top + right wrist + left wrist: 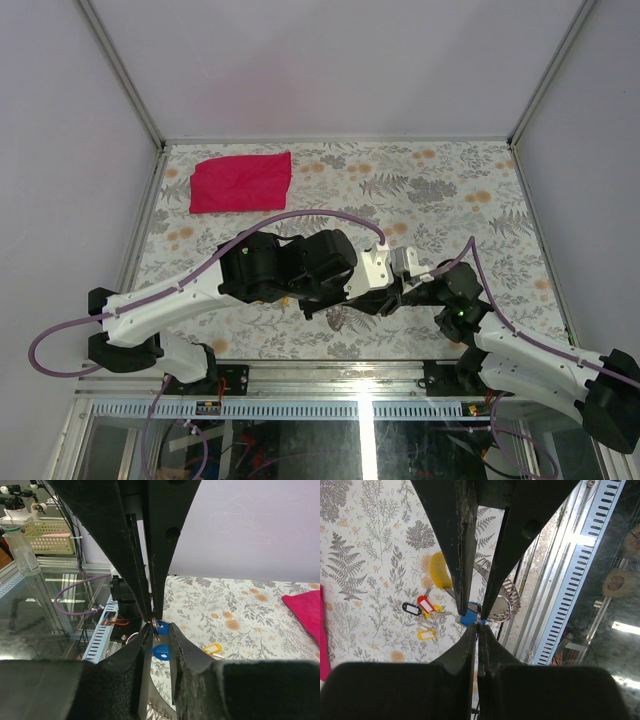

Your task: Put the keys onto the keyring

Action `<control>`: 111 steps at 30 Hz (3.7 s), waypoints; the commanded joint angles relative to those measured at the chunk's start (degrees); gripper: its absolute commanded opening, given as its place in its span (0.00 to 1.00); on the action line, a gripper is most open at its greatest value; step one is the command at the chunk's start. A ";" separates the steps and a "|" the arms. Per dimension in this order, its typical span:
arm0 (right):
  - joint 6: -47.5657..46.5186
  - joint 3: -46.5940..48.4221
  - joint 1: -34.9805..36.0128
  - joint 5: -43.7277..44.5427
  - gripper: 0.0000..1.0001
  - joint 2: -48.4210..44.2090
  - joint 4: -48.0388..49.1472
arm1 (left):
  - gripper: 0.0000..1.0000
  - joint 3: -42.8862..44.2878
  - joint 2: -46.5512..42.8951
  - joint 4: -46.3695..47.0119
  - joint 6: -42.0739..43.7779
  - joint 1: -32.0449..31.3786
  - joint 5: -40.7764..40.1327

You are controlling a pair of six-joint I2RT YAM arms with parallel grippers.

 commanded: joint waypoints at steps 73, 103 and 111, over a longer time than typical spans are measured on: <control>16.95 6.42 0.33 2.29 0.00 -4.73 19.94 | 0.15 -41.31 -36.20 67.23 -12.27 -0.42 12.43; 18.20 6.29 0.35 0.28 0.00 -5.15 20.79 | 0.11 -40.41 -34.94 68.17 -11.37 -0.48 11.27; 18.31 5.90 0.38 0.04 0.00 -4.95 20.79 | 0.02 -39.62 -34.12 68.33 -11.22 -0.48 12.06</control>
